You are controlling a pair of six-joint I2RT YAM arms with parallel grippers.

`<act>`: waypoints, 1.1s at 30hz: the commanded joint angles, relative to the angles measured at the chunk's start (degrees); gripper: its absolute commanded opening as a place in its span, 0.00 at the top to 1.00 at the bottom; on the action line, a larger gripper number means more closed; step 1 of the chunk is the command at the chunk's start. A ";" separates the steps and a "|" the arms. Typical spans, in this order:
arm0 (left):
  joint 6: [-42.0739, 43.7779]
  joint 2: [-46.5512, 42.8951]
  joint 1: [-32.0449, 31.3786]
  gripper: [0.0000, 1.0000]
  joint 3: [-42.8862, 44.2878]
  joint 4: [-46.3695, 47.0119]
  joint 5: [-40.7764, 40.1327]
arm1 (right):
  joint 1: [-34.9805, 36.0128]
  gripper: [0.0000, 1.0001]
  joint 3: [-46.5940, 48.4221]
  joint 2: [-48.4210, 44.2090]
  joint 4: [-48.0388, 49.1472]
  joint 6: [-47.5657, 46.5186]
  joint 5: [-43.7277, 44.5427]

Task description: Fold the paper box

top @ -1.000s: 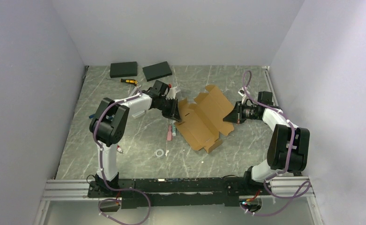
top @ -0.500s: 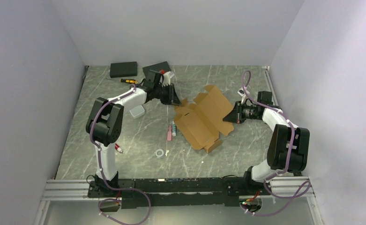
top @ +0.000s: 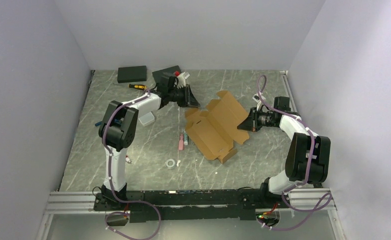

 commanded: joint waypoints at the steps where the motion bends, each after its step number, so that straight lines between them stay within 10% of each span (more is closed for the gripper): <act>1: -2.52 1.80 -0.84 0.77 1.90 3.94 1.54 | 0.37 1.00 2.12 -0.93 0.39 -1.52 -0.24; 33: -2.18 5.55 -6.42 0.95 3.18 -1.21 1.51 | 0.55 1.00 1.76 -1.83 1.72 -0.24 1.34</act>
